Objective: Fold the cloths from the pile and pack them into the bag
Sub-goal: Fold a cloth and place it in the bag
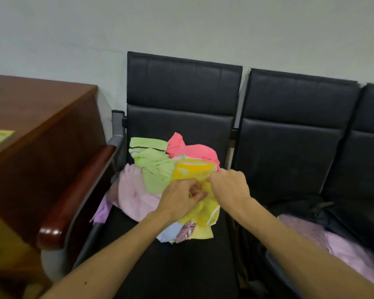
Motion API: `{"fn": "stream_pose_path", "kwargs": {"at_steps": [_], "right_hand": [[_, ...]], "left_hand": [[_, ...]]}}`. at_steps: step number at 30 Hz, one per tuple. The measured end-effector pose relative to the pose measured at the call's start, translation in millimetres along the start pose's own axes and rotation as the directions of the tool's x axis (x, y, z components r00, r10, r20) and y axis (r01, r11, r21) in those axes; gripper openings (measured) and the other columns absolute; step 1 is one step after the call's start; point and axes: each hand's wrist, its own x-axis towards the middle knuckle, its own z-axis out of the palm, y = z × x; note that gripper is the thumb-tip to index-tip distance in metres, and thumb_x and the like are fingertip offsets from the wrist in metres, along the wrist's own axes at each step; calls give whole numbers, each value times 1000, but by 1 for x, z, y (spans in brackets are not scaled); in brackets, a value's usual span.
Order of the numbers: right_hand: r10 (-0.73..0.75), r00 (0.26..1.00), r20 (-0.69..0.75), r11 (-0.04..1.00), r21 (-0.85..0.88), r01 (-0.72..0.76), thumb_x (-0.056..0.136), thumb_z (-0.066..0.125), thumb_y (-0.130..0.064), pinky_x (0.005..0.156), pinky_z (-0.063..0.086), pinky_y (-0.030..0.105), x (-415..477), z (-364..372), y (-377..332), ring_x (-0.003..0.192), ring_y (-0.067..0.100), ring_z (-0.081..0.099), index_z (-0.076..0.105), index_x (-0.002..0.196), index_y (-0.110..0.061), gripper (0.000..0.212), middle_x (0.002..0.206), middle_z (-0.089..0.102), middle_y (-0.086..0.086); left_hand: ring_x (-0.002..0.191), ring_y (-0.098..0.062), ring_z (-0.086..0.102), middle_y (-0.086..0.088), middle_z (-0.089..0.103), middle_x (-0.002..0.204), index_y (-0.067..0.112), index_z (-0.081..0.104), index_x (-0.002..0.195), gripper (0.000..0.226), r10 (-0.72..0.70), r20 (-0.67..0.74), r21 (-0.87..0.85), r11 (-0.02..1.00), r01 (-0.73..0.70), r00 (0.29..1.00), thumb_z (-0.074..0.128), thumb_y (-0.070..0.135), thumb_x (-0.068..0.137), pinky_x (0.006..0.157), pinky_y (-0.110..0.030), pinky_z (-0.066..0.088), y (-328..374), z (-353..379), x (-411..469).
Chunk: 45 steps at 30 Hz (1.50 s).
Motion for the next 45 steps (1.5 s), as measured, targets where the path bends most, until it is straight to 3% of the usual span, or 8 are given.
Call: {"fn": "stream_pose_path", "kwargs": {"at_steps": [10, 14, 20, 24, 38, 40, 43, 45], "right_hand": [[-127, 982, 139, 963, -220, 156, 104, 44, -29, 64, 37, 33, -65, -103, 35, 97, 25, 67, 67, 105, -18, 25, 107, 67, 1], [-117, 950, 289, 989, 124, 84, 98, 49, -28, 59, 42, 32, -94, -136, 47, 65, 22, 58, 63, 74, -15, 31, 73, 64, 3], [-3, 943, 333, 534, 798, -280, 95, 51, -15, 44, 24, 27, -127, -177, 58, 40, 15, 28, 45, 56, -12, 40, 47, 37, 5], [44, 943, 329, 379, 868, -320, 99, 50, -20, 41, 25, 22, -145, -194, 56, 39, 13, 29, 49, 59, -13, 41, 43, 40, 0], [133, 950, 284, 185, 934, -305, 101, 47, -23, 41, 27, 17, -169, -209, 79, 37, 7, 34, 51, 58, -15, 44, 44, 40, -4], [186, 947, 263, 248, 920, -304, 99, 48, -23, 43, 34, 20, -170, -202, 83, 41, 11, 39, 51, 57, -14, 43, 46, 44, -2], [338, 941, -3, 664, 710, -236, 91, 59, -45, 69, 54, 36, -172, -189, 84, 66, 17, 59, 61, 82, -12, 34, 73, 64, 0], [219, 968, -121, 686, 725, -64, 78, 72, -59, 83, 50, 33, -178, -192, 70, 93, 13, 59, 55, 113, -20, 55, 103, 62, -7]], "left_hand": [[68, -7, 56, 9, 70, 80, 22, 71, 82, 24, 202, -24, 21, 979, -202, 979, 64, 43, 92, 65, -26, 43, 83, -60, -54], [58, -10, 50, 4, 59, 60, 17, 66, 69, 28, 274, -7, -41, 961, -274, 962, 65, 35, 91, 56, -28, 39, 123, -78, -89], [58, -7, 52, 8, 56, 56, 22, 58, 61, 41, 293, -13, 56, 955, -292, 956, 67, 57, 82, 59, -30, 46, 167, -92, -136], [66, -12, 57, 6, 60, 64, 22, 61, 69, 51, 229, -20, 245, 945, -217, 973, 60, 72, 80, 65, -36, 51, 167, -89, -151], [68, -26, 56, -3, 58, 68, 16, 56, 75, 21, 174, 13, 247, 954, -171, 985, 48, 20, 95, 59, -40, 43, 135, -91, -154], [69, -24, 58, -4, 62, 73, 14, 58, 87, 18, 158, 17, 93, 983, -159, 987, 48, 23, 99, 65, -45, 47, 128, -97, -151], [58, -11, 49, 3, 56, 67, 18, 55, 92, 15, 243, -88, -80, 965, -250, 966, 45, 20, 103, 57, -31, 40, 136, -117, -144], [58, -6, 46, 6, 53, 66, 19, 54, 94, 14, 336, -158, -104, 929, -354, 928, 45, 16, 104, 54, -22, 33, 154, -135, -139]]}}
